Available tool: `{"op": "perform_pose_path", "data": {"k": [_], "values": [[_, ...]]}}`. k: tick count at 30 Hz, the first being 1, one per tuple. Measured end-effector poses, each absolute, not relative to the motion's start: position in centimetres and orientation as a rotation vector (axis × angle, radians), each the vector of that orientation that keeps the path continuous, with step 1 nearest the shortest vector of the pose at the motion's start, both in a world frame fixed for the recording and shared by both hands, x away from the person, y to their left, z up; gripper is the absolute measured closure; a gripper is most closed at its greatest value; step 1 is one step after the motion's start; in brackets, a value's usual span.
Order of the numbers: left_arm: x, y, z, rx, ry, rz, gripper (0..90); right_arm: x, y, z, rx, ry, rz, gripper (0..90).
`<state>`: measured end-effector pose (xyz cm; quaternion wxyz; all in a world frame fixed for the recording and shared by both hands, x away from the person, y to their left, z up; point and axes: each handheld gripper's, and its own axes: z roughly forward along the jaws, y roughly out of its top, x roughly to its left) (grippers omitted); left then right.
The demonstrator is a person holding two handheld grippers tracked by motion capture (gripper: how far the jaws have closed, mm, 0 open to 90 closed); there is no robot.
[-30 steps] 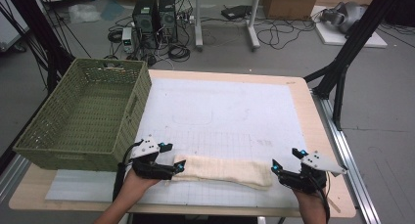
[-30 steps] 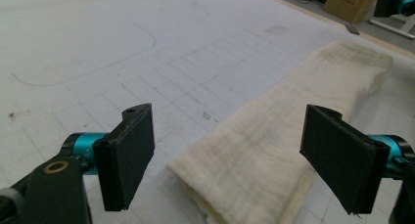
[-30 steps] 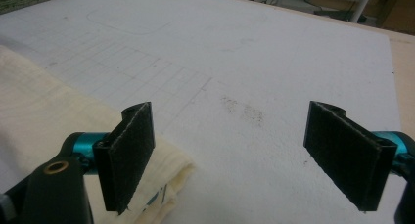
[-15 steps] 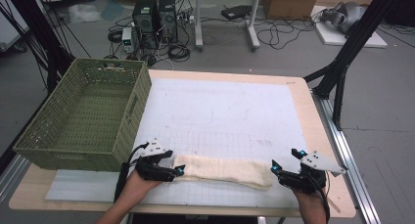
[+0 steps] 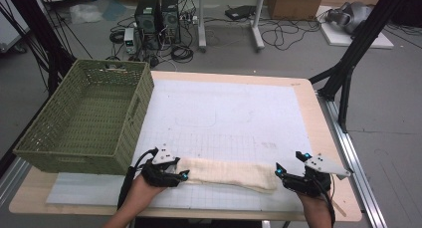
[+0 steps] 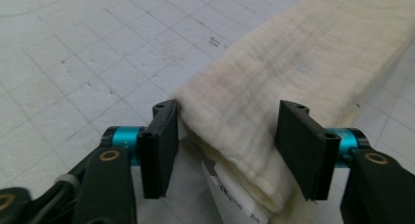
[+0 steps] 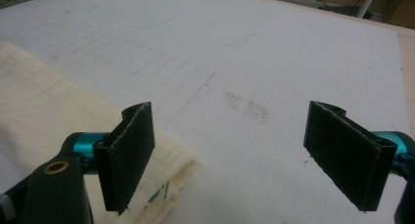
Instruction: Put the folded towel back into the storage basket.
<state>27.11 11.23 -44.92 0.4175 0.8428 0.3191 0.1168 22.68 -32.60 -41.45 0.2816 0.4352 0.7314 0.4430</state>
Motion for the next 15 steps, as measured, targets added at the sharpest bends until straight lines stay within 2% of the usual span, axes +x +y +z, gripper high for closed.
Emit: {"op": "perform_pose_path", "data": {"k": [6,9,12,15], "values": [[26.87,11.17,-44.81,2.109,0.797,0.265,60.8,22.72,-32.55,-41.44,1.167,1.963,1.188,18.0],[26.74,11.04,-44.8,2.112,0.775,0.232,71.7,22.75,-32.55,-41.44,1.157,1.967,1.186,18.0],[26.83,11.09,-44.82,2.108,0.775,0.206,76.7,22.79,-32.54,-41.45,1.157,1.968,1.187,18.0],[26.87,11.19,-44.89,2.092,0.788,0.189,77.4,22.78,-32.51,-41.45,1.162,1.97,1.187,18.0]]}}
